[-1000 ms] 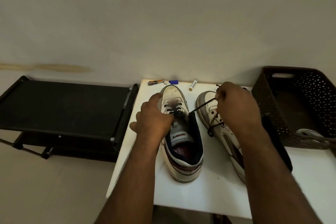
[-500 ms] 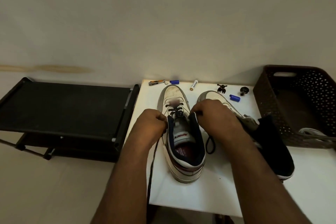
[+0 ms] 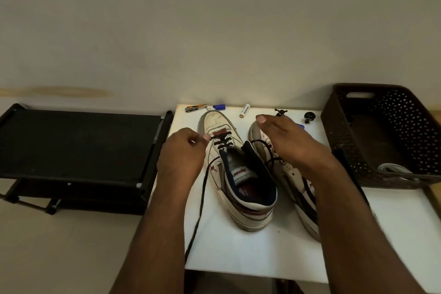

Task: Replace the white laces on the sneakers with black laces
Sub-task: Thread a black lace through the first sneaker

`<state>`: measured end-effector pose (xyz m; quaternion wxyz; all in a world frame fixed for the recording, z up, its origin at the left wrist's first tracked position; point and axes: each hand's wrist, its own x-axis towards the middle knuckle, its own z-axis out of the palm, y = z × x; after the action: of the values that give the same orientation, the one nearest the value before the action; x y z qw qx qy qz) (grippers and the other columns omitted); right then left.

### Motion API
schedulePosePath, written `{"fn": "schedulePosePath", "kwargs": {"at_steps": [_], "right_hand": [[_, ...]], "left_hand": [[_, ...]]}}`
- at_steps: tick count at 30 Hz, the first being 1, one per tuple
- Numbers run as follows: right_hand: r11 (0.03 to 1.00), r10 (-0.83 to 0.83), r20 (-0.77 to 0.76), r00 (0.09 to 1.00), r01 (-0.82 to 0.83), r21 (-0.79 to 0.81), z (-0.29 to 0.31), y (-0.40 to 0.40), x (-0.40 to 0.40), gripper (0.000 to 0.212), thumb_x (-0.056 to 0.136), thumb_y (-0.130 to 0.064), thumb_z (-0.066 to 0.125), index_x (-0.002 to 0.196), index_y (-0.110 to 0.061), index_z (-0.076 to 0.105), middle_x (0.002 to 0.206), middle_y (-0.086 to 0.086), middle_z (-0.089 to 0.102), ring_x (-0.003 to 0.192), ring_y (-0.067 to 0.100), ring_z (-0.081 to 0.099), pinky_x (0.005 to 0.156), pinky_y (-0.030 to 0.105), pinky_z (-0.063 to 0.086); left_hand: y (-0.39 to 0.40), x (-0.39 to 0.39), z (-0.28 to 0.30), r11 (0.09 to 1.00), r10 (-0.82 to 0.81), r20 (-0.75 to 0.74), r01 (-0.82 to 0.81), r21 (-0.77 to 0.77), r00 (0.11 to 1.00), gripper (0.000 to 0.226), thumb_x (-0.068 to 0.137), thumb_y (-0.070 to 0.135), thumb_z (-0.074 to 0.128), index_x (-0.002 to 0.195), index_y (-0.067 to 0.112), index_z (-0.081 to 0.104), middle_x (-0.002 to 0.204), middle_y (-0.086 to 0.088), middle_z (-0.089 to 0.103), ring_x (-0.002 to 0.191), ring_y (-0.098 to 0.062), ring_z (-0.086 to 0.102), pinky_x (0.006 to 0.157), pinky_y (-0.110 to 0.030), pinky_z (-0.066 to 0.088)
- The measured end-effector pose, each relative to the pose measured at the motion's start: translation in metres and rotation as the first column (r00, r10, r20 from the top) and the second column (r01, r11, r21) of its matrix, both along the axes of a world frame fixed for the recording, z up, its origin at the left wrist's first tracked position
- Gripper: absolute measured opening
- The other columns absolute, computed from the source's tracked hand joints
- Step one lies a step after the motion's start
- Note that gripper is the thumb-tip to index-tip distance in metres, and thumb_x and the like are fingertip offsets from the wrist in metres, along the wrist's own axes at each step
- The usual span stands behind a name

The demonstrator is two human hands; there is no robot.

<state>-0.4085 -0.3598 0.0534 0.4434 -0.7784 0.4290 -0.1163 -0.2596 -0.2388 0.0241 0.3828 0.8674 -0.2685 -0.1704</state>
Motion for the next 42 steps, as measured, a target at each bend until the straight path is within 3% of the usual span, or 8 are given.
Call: {"fn": "schedulePosePath", "kwargs": {"at_steps": [4, 8, 13, 18, 21, 24, 30, 42], "right_hand": [[0.999, 0.033, -0.003, 0.999, -0.033, 0.0, -0.003, 0.005, 0.007, 0.032, 0.099, -0.025, 0.05, 0.128, -0.018, 0.061, 0.131, 0.004, 0.059, 0.117, 0.015, 0.054, 0.097, 0.029, 0.042], [0.989, -0.143, 0.176, 0.974, 0.145, 0.003, -0.009, 0.009, 0.018, 0.017, 0.078, -0.02, 0.079, 0.085, -0.015, 0.065, 0.075, 0.008, 0.069, 0.051, 0.005, 0.059, 0.049, 0.024, 0.045], [0.974, -0.225, 0.333, 0.916, 0.203, 0.101, -0.02, 0.018, 0.026, 0.023, 0.071, -0.02, 0.083, 0.06, -0.013, 0.064, 0.048, -0.007, 0.057, 0.04, 0.001, 0.045, 0.05, 0.021, 0.04], [0.943, -0.133, 0.23, 0.964, 0.051, 0.329, -0.029, 0.026, 0.034, 0.024, 0.094, -0.033, 0.059, 0.109, -0.019, 0.072, 0.096, -0.014, 0.068, 0.086, -0.003, 0.059, 0.066, 0.02, 0.043], [0.947, -0.115, 0.219, 0.969, 0.041, 0.318, -0.037, 0.028, 0.036, 0.029, 0.1, -0.021, 0.048, 0.125, -0.018, 0.064, 0.094, -0.01, 0.064, 0.079, -0.002, 0.055, 0.06, 0.016, 0.041], [0.979, -0.114, 0.277, 0.954, 0.061, 0.192, -0.042, 0.029, 0.038, 0.027, 0.093, -0.006, 0.057, 0.118, -0.011, 0.067, 0.076, -0.009, 0.062, 0.057, -0.008, 0.055, 0.057, 0.008, 0.042], [0.992, -0.125, 0.318, 0.94, 0.117, 0.044, -0.047, 0.036, 0.045, 0.008, 0.078, -0.008, 0.077, 0.081, -0.014, 0.072, 0.064, -0.011, 0.064, 0.057, -0.006, 0.056, 0.06, 0.012, 0.047], [0.981, 0.097, 0.219, 0.971, -0.056, -0.187, -0.051, 0.044, 0.048, 0.028, 0.081, -0.008, 0.074, 0.103, -0.016, 0.059, 0.085, -0.001, 0.071, 0.079, 0.007, 0.067, 0.074, 0.024, 0.056]], "left_hand": [[-0.003, -0.018, 0.012, 0.986, -0.114, -0.174, 0.133, 0.102, 0.978, 0.037, 0.084, 0.057, 0.062, 0.089, 0.02, 0.065, 0.081, 0.004, 0.065, 0.078, -0.014, 0.062, 0.074, -0.032, 0.052], [-0.01, -0.027, 0.008, 0.951, -0.183, -0.1, 0.202, 0.236, 0.978, 0.019, 0.084, 0.032, 0.069, 0.096, 0.018, 0.068, 0.087, 0.001, 0.066, 0.081, -0.017, 0.064, 0.075, -0.031, 0.054], [-0.009, -0.018, 0.011, 0.975, -0.111, -0.038, 0.117, 0.19, 0.993, 0.013, 0.086, 0.012, 0.065, 0.094, 0.013, 0.076, 0.094, -0.006, 0.071, 0.086, -0.022, 0.066, 0.082, -0.036, 0.056], [-0.005, -0.002, 0.006, 0.996, -0.018, -0.081, 0.025, 0.089, 0.997, 0.018, 0.082, 0.009, 0.063, 0.086, 0.022, 0.075, 0.092, 0.001, 0.071, 0.085, -0.016, 0.064, 0.082, -0.033, 0.056], [-0.002, 0.002, 0.005, 0.995, -0.053, -0.096, 0.061, 0.083, 0.994, 0.009, 0.08, 0.014, 0.07, 0.082, 0.023, 0.074, 0.086, 0.004, 0.069, 0.083, -0.013, 0.064, 0.08, -0.032, 0.056], [-0.002, 0.002, 0.005, 0.993, -0.063, -0.079, 0.071, 0.091, 0.995, 0.01, 0.08, 0.015, 0.071, 0.074, 0.023, 0.071, 0.082, 0.002, 0.069, 0.082, -0.016, 0.065, 0.078, -0.034, 0.057], [-0.003, 0.002, 0.002, 0.999, 0.032, -0.198, -0.025, 0.037, 0.98, 0.012, 0.08, 0.008, 0.065, 0.075, -0.001, 0.071, 0.083, -0.022, 0.068, 0.084, -0.039, 0.065, 0.075, -0.051, 0.054], [0.0, -0.001, 0.002, 0.98, 0.129, -0.58, -0.194, -0.051, 0.804, 0.003, 0.081, -0.006, 0.064, 0.081, -0.004, 0.067, 0.078, -0.019, 0.064, 0.072, -0.027, 0.061, 0.077, -0.04, 0.056]]}}
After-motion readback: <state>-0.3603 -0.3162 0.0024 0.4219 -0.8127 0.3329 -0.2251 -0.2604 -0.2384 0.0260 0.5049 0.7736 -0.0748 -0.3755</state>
